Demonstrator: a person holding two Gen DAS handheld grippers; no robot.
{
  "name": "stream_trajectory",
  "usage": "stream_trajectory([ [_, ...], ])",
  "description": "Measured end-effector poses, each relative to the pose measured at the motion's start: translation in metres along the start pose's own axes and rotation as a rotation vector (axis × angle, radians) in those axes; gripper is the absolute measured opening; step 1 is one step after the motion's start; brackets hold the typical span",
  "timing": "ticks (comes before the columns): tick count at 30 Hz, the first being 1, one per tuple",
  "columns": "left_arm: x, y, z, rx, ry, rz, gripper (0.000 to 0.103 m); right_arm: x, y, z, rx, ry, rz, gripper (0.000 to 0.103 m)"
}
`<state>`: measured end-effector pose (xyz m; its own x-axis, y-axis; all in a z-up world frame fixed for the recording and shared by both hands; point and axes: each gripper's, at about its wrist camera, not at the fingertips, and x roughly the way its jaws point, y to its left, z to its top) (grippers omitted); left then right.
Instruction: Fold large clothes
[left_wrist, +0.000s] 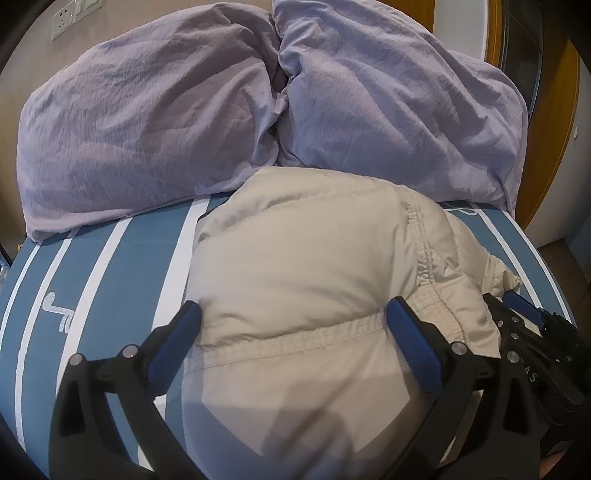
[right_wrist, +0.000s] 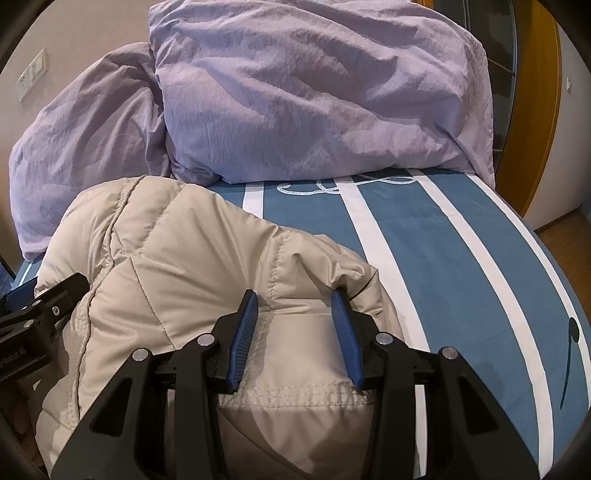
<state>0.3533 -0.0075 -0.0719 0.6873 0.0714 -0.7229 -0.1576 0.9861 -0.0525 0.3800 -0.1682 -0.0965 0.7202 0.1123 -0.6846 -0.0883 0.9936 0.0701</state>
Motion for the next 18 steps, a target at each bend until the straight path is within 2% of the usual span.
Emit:
stream_trajectory([
  [18,0.0032,-0.0013,-0.0064,0.005,-0.029,0.013,0.101,-0.0014,0.0025,-0.0062,-0.003,-0.045,-0.019,0.045],
])
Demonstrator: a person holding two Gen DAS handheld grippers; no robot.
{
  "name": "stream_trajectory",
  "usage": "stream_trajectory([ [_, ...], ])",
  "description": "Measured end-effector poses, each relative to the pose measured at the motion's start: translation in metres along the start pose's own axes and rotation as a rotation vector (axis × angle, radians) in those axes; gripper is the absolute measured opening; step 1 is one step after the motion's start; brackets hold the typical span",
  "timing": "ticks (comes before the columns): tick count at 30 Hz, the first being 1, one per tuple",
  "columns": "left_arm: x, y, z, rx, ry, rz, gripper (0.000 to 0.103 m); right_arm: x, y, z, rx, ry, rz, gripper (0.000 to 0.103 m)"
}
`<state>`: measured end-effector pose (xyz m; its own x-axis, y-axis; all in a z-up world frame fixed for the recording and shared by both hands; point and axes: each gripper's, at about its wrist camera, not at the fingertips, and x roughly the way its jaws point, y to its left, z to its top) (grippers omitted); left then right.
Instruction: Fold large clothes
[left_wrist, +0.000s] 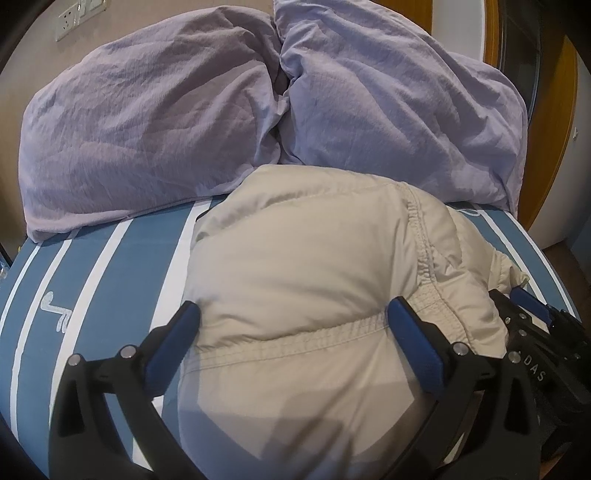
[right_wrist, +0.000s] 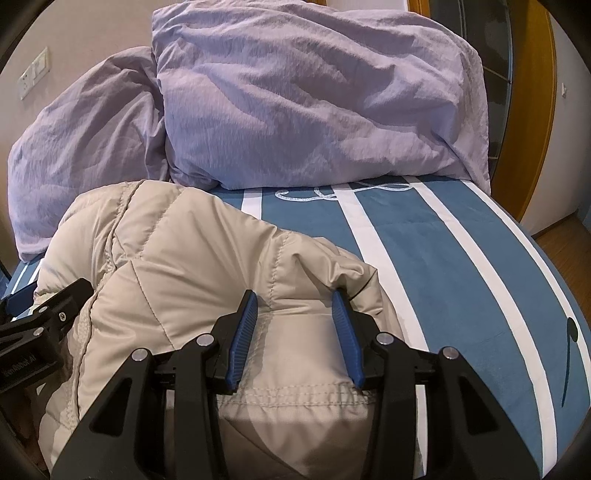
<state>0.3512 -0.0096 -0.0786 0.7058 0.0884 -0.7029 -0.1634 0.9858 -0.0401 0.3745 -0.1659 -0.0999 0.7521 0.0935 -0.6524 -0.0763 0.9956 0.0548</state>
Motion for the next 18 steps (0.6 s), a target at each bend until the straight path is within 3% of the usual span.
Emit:
stream_trajectory([
  [9,0.002,0.0,-0.002,0.0,0.005,0.004,0.101,-0.003,-0.001,0.008,0.005,0.037,0.008,0.045],
  [11,0.004,0.002,-0.002,-0.001,0.007,0.003,0.101,-0.007,-0.003,0.017,0.027,0.046,0.027,0.051],
  [18,0.005,0.003,-0.001,0.0,0.007,0.009,0.101,-0.019,0.001,0.047,0.051,-0.038,0.012,0.055],
])
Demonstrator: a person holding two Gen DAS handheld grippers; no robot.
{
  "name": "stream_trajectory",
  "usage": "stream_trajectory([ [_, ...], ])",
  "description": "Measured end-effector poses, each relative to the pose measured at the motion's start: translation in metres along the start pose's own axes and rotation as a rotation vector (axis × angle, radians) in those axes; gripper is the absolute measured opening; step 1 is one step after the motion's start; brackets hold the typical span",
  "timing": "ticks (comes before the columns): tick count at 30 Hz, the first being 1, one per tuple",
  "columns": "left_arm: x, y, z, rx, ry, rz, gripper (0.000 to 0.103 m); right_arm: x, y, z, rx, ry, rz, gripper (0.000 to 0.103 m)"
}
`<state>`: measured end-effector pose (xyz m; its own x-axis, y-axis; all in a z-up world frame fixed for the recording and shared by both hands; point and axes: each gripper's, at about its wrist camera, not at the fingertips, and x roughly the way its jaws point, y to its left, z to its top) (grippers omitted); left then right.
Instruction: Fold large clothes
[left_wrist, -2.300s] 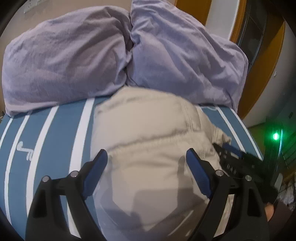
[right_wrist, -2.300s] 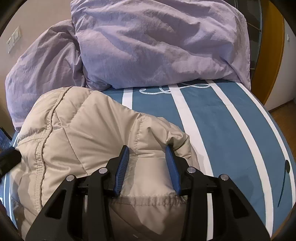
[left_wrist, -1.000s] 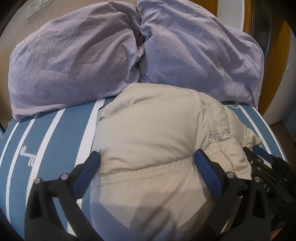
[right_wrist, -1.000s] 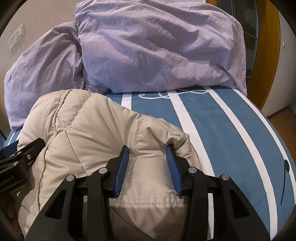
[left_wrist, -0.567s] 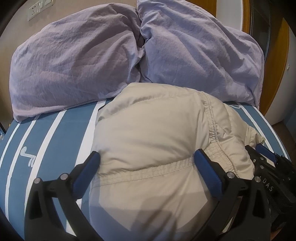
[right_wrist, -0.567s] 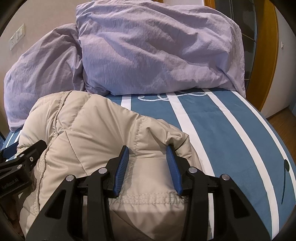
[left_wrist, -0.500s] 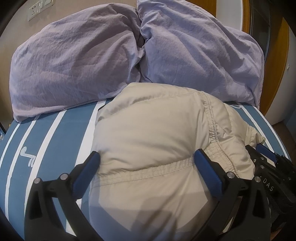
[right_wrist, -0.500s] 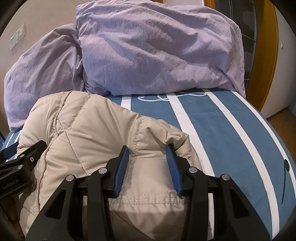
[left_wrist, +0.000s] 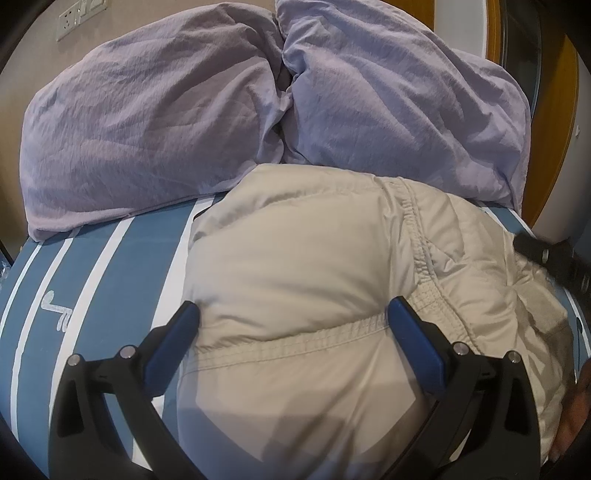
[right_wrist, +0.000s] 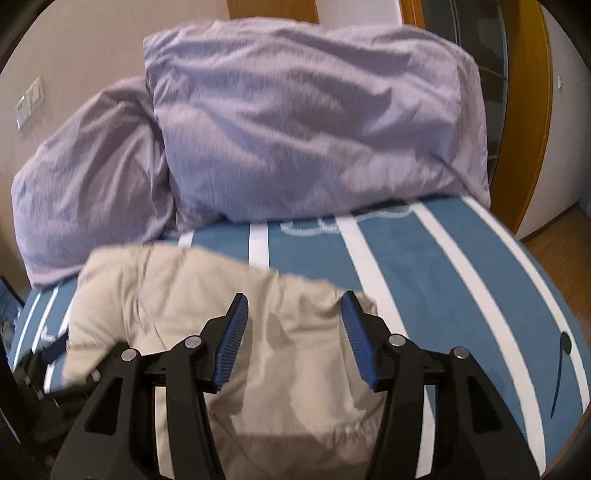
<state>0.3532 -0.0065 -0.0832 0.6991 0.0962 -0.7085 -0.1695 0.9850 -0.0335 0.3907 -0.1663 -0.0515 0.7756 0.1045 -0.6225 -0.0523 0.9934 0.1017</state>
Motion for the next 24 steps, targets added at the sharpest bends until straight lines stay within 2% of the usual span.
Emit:
stream_trajectory([
  [10,-0.001,-0.001,-0.001,-0.009,-0.011,-0.006,0.101,0.032,0.0,-0.008,-0.013,0.062,-0.061,0.055],
  [24,-0.001,-0.003,-0.002,-0.012,-0.025,-0.004,0.101,0.046,0.0,-0.019,-0.015,0.062,-0.078,0.056],
])
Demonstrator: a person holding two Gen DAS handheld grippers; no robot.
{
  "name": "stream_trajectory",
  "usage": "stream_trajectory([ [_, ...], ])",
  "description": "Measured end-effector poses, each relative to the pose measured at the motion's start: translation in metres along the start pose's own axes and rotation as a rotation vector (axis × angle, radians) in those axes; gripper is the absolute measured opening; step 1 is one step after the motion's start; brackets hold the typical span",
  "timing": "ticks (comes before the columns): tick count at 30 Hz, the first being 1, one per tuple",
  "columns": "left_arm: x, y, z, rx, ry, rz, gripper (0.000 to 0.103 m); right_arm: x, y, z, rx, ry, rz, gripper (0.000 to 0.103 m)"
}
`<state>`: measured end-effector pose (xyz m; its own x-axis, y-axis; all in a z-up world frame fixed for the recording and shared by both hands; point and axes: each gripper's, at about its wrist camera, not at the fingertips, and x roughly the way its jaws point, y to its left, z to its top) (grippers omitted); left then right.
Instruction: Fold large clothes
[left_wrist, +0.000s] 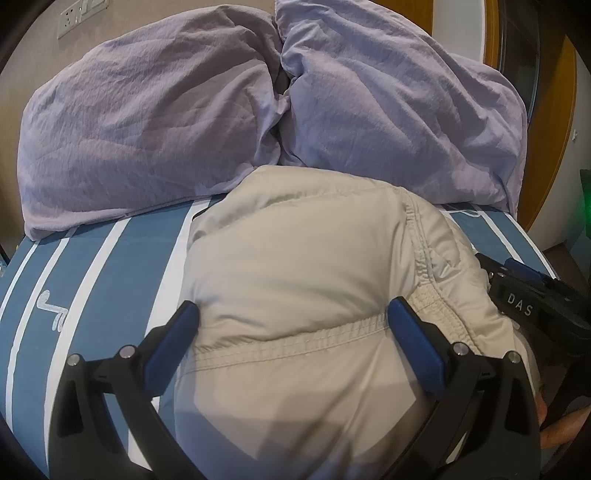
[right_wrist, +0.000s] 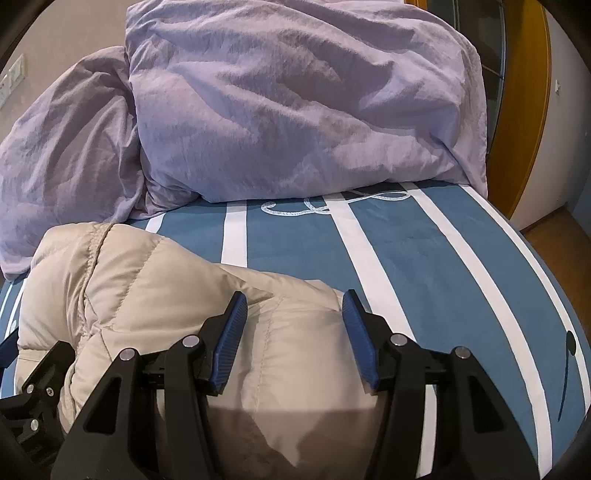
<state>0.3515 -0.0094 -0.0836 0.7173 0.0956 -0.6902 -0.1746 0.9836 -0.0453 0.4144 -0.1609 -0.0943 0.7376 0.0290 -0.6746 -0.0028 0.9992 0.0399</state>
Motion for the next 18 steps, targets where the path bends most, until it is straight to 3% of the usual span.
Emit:
stream_trajectory([
  [18,0.0008,-0.0001,-0.0003,0.002,-0.004,0.003,0.101,0.0046,-0.0026,-0.0039,0.017,-0.03,-0.008,0.06],
])
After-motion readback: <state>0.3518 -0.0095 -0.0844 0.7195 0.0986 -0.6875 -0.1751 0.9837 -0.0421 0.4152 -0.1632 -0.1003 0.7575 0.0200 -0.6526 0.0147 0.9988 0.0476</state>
